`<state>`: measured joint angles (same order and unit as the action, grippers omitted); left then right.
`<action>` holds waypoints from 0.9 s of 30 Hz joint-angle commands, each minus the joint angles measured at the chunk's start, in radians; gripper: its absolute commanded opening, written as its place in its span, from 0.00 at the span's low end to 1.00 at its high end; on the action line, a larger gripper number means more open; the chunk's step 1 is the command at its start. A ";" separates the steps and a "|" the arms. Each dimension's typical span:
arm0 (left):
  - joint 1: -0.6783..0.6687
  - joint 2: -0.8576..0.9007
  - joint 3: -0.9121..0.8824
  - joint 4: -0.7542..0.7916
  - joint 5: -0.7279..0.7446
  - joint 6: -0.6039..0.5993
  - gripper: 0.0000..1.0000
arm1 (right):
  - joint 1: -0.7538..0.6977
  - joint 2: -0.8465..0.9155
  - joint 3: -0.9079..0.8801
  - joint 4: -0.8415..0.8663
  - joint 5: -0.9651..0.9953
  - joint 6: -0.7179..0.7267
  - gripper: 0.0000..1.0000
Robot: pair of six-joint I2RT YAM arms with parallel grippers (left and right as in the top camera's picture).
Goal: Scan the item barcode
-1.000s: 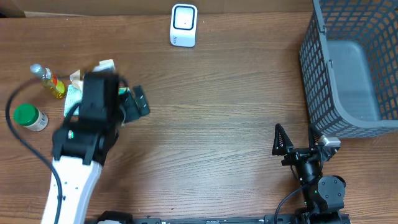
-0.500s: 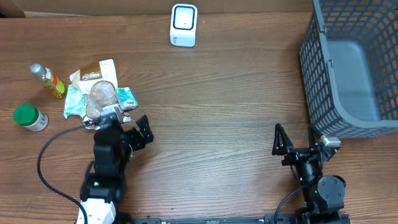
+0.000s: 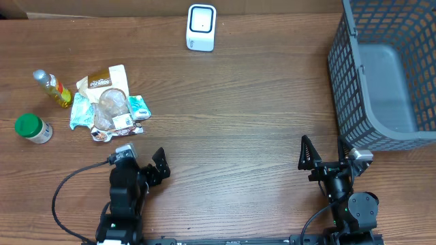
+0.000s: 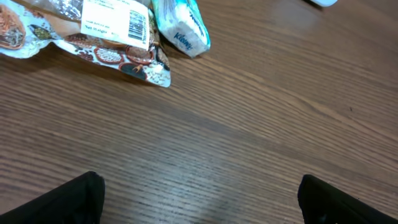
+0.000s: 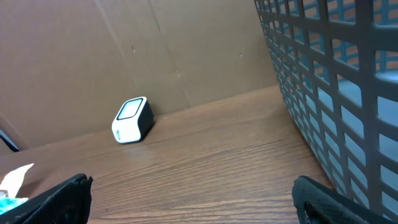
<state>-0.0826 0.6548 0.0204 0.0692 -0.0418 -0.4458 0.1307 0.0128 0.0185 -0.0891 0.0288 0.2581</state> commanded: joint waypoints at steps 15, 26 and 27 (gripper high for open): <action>0.019 -0.447 -0.016 -0.134 -0.099 0.202 1.00 | -0.007 -0.010 -0.010 0.007 -0.005 0.003 1.00; 0.064 -0.602 -0.016 -0.140 -0.057 0.412 1.00 | -0.007 -0.010 -0.010 0.007 -0.005 0.003 1.00; 0.064 -0.615 -0.015 -0.140 -0.053 0.431 1.00 | -0.007 -0.010 -0.010 0.007 -0.005 0.003 1.00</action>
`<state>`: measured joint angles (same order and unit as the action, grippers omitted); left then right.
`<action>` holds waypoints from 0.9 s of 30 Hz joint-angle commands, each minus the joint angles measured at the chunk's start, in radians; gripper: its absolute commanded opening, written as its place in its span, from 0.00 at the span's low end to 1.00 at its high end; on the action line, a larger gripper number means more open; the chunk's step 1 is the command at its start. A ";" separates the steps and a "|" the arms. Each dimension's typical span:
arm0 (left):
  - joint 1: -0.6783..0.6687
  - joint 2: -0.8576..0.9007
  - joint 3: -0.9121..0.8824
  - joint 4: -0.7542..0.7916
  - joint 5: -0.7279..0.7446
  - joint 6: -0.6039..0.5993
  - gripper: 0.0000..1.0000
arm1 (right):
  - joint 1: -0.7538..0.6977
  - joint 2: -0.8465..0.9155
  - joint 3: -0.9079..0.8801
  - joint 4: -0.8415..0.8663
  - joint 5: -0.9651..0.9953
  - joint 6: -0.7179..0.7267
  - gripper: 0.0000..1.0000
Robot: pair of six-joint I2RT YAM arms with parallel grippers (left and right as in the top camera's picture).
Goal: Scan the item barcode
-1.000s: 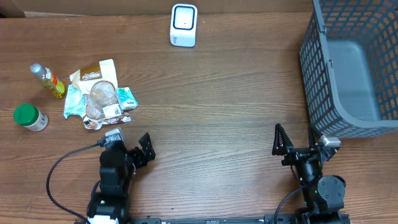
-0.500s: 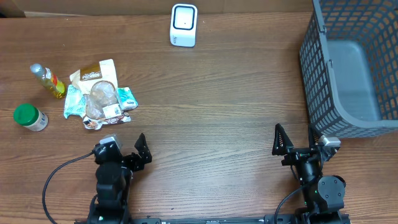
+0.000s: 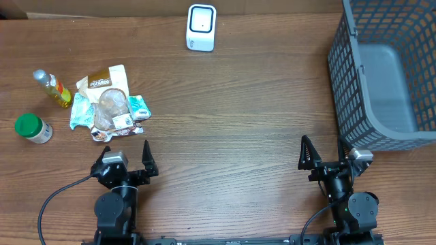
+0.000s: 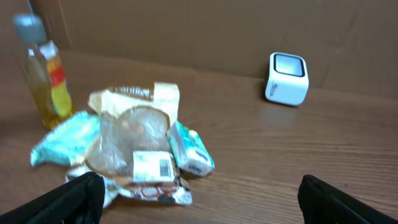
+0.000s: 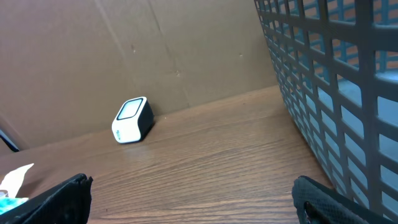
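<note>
A pile of packets [image 3: 107,107] lies on the table's left side. In the left wrist view its clear snack bag carries a white barcode label [image 4: 153,167], with a small tissue pack [image 4: 191,149] beside it. The white scanner [image 3: 201,27] stands at the far edge, also seen from both wrists [image 4: 287,78] [image 5: 132,120]. My left gripper [image 3: 126,163] [image 4: 199,202] is open, just short of the pile and facing it. At the near right my right gripper [image 3: 323,153] [image 5: 193,199] is open over bare wood, holding nothing.
An oil bottle [image 3: 53,88] and a green-lidded jar [image 3: 33,128] stand left of the pile. A grey mesh basket [image 3: 385,75] fills the right side, close beside my right gripper. A brown cardboard wall [image 5: 93,56] backs the table.
My left gripper has shifted left and turned from looking down at the wood by the packet's edge to facing the pile, bottle and scanner. It stays open. The right arm has not moved.
</note>
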<state>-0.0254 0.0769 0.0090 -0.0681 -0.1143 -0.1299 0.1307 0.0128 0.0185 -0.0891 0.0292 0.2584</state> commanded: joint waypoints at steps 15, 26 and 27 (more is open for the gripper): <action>0.005 -0.072 -0.004 -0.003 0.037 0.153 1.00 | -0.007 -0.010 -0.010 0.007 -0.006 0.002 1.00; 0.005 -0.072 -0.004 -0.003 0.037 0.153 1.00 | -0.007 -0.010 -0.010 0.007 -0.006 0.002 1.00; 0.005 -0.072 -0.004 -0.003 0.037 0.153 1.00 | -0.007 -0.010 -0.010 0.007 -0.006 0.002 1.00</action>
